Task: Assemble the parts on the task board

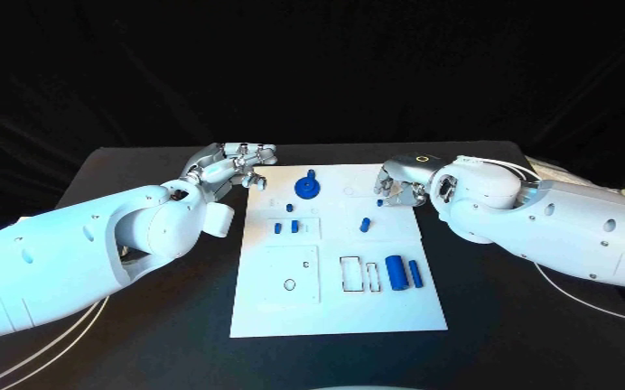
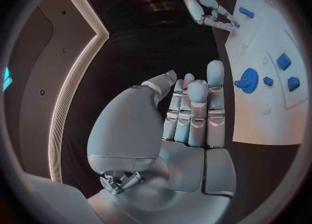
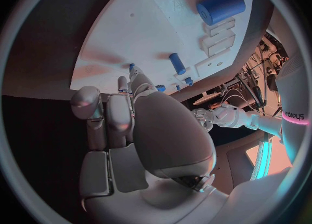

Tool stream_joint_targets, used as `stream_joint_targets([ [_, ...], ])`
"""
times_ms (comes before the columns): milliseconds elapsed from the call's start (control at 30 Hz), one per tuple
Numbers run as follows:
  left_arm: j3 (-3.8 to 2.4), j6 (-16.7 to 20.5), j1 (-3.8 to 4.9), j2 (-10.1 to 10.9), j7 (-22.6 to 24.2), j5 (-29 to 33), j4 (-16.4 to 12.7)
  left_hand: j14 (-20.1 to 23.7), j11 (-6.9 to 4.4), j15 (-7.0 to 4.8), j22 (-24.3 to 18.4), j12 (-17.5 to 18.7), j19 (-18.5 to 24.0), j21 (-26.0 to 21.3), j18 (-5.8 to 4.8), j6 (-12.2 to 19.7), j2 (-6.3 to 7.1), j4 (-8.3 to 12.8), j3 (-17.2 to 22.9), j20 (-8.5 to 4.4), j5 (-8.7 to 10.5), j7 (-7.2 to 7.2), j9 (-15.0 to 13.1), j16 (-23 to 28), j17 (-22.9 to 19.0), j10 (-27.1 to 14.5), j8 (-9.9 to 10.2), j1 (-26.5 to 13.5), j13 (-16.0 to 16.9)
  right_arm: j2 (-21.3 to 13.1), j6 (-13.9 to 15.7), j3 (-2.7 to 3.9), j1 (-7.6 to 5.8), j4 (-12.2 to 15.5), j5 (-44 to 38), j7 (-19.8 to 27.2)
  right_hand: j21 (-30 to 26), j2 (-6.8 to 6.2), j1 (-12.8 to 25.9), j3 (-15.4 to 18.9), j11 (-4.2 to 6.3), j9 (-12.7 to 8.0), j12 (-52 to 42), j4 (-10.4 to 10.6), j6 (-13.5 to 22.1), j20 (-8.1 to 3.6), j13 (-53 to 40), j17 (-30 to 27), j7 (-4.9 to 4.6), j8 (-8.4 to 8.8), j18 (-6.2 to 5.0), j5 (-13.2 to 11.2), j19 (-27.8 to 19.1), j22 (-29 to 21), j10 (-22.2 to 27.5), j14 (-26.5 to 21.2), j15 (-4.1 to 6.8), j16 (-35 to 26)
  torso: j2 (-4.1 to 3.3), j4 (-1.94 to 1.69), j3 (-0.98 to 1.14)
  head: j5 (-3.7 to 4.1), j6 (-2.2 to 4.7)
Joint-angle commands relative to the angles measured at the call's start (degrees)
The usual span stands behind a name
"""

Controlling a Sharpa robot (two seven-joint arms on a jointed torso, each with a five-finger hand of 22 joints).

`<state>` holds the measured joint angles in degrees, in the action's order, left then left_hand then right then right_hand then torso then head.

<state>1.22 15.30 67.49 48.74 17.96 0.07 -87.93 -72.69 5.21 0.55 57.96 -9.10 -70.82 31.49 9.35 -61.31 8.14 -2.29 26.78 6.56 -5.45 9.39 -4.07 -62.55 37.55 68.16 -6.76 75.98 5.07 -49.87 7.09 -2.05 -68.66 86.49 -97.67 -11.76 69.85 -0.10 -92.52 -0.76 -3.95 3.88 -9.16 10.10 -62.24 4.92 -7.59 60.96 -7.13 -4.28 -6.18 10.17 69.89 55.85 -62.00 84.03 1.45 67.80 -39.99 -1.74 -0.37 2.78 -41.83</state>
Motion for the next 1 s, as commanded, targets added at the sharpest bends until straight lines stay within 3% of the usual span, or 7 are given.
stream_joint_targets([
  [33,-0.03,0.1,-0.03,0.1,2.0,2.3,-0.4,0.3,-0.03,-0.02,-0.2,-0.2,0.4,-0.4,1.01,0.2,-0.34,0.1,-0.6,-0.17,-0.31,0.04,0.1,0.3,-0.2,-0.3,-0.3,0.2,0.1,0.5,-2.1,-0.02,0.32,-0.2,-1.3,0.5,-0.3,-0.59,0.1,-0.7,0.02,0.0,0.3,0.0,-0.4,-0.50,0.4,-0.1,-0.01,0.36,-0.97,-0.2,0.0,0.0,-0.6,0.9,0.40,-0.2,0.02,-0.02,0.08,-0.07,-0.25],
  [400,-0.03,1.5,-0.04,0.3,0.7,1.3,-0.1,0.7,-0.08,-0.07,-0.9,-0.5,0.5,-1.5,1.14,0.2,-0.66,0.4,-0.8,-0.23,-0.40,0.00,0.1,0.7,-1.1,-0.4,-0.4,0.8,0.1,1.4,-3.2,-0.03,0.80,-0.6,-0.8,1.1,-0.2,-0.53,-0.2,-3.2,0.12,0.0,0.7,-0.1,-1.1,-0.58,2.3,0.0,0.07,0.30,-0.91,-0.3,0.2,0.1,-1.7,1.1,0.35,-0.3,0.06,-0.08,0.11,-0.18,-0.51],
  [1000,-0.02,0.7,-0.07,0.5,0.3,0.9,-0.3,1.1,-0.06,-0.07,-1.2,-0.7,0.5,-1.8,1.13,0.2,-0.75,0.6,-1.1,-0.26,-0.42,0.03,0.1,1.2,-2.1,-0.6,-0.5,1.1,0.1,2.4,-5.6,-0.05,1.40,-2.4,-2.7,0.1,-0.3,-1.22,0.1,-6.1,0.11,0.1,1.2,-0.5,-1.8,-0.52,3.9,-0.2,-0.03,0.29,-0.92,-0.6,0.2,0.1,-2.7,1.1,0.24,-0.4,0.05,-0.12,0.08,0.17,-0.96],
])
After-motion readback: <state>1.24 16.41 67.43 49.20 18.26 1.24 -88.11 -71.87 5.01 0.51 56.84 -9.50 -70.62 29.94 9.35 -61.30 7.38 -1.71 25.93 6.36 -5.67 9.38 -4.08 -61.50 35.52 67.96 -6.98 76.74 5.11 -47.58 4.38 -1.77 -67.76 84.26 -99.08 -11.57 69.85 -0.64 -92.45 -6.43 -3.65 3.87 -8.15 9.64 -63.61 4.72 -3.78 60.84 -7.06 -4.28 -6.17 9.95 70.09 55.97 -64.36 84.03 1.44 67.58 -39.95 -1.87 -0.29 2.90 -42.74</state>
